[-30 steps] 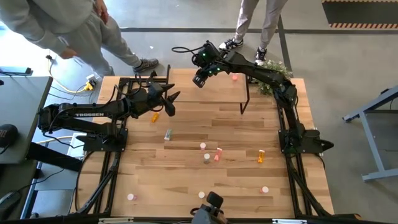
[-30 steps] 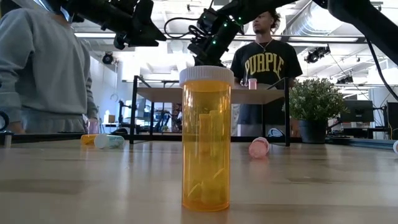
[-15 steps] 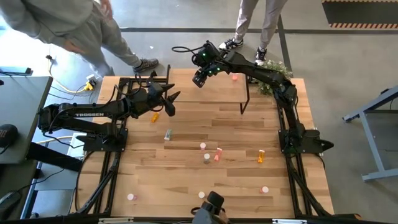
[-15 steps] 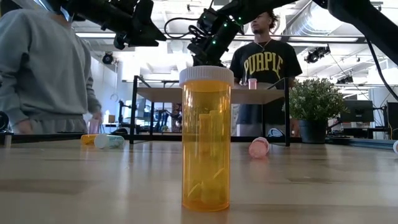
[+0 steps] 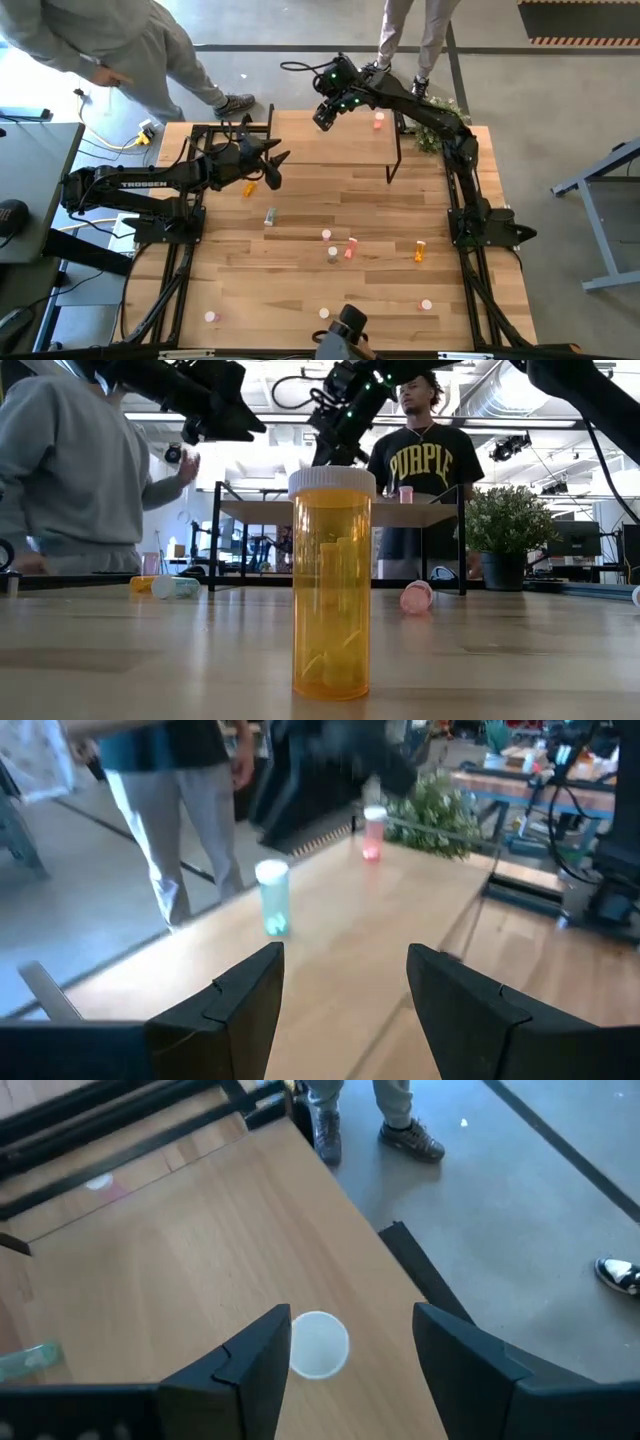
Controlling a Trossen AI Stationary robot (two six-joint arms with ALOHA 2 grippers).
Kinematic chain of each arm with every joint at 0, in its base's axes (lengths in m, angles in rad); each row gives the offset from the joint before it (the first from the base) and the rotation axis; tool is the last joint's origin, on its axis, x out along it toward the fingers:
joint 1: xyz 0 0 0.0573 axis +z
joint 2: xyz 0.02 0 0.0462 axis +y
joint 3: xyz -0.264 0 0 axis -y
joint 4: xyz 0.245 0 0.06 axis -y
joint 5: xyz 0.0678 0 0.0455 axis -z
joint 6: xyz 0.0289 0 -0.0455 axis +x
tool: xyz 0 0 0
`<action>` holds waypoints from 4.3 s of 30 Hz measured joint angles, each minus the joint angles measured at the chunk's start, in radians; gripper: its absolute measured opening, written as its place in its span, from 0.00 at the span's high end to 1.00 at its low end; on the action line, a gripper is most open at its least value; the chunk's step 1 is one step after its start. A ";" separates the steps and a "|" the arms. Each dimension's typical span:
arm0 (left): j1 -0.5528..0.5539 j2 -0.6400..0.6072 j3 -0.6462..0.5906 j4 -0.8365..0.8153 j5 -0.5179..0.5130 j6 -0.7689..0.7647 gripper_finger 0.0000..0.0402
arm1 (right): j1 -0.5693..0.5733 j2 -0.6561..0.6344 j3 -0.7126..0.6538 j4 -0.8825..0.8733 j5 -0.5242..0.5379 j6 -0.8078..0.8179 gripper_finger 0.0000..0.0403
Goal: Pick and place medicine bottles onto shelf by color
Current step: Put the bottom pink pill bottle on the shelf
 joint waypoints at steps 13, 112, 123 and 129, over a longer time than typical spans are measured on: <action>0.000 -0.056 0.160 -0.514 0.052 -0.041 0.50 | 0.008 -0.083 0.104 -0.152 -0.007 0.043 0.50; -1.387 0.462 0.271 -0.857 0.308 -0.973 0.50 | 0.199 -0.140 0.106 -0.437 0.019 0.210 0.50; -1.386 0.510 0.271 -0.847 0.320 -0.993 0.50 | 0.199 -0.140 0.106 -0.436 0.019 0.211 0.50; -1.386 0.525 0.271 -0.848 0.312 -1.018 0.50 | 0.199 -0.140 0.106 -0.434 0.019 0.210 0.50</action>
